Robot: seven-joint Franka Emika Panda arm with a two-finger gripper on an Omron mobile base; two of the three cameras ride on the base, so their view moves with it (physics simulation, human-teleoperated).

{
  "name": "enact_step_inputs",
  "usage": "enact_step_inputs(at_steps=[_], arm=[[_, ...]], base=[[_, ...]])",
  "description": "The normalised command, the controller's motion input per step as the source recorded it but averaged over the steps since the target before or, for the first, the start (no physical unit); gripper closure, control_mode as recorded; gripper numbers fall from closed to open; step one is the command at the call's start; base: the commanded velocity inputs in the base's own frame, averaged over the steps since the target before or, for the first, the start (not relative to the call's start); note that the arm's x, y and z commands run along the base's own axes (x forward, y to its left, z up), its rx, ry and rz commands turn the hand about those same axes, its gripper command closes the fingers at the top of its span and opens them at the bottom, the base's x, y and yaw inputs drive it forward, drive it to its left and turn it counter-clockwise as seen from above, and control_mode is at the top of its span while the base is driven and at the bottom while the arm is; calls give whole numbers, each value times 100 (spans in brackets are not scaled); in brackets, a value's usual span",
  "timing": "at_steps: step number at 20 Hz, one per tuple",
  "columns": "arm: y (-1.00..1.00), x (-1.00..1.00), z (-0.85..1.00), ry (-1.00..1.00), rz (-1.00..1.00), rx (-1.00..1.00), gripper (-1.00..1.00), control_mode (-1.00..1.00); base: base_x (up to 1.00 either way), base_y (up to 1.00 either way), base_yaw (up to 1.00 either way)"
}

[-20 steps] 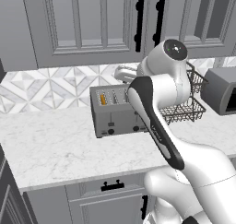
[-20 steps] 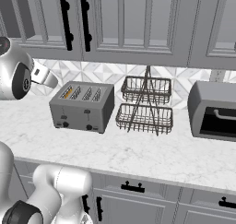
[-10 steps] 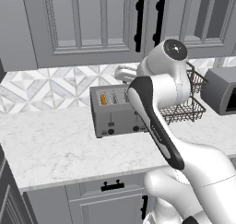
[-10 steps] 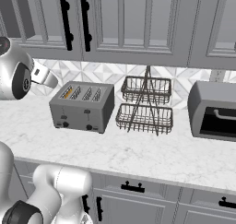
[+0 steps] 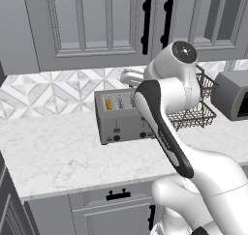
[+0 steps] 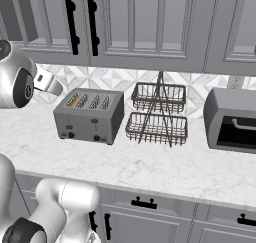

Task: Start the toaster. Once the lever pops up, take the bread to the plate on the dining counter.

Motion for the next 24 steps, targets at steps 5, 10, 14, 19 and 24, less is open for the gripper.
enact_step_inputs(at_steps=[5, 10, 14, 19, 24], arm=[[0, 0, 0, 0, 0, 0, -100, -100], [0, 0, 0, 0, 0, 0, -100, -100], [0, 0, 0, 0, 0, 0, -100, -100], [0, 0, 0, 0, 0, 0, -100, -100], [0, 0, 0, 0, 0, 0, -100, -100]], base=[[0, 0, 0], [0, 0, 0], [0, 0, 0], [0, 0, 0], [0, 0, 0]])
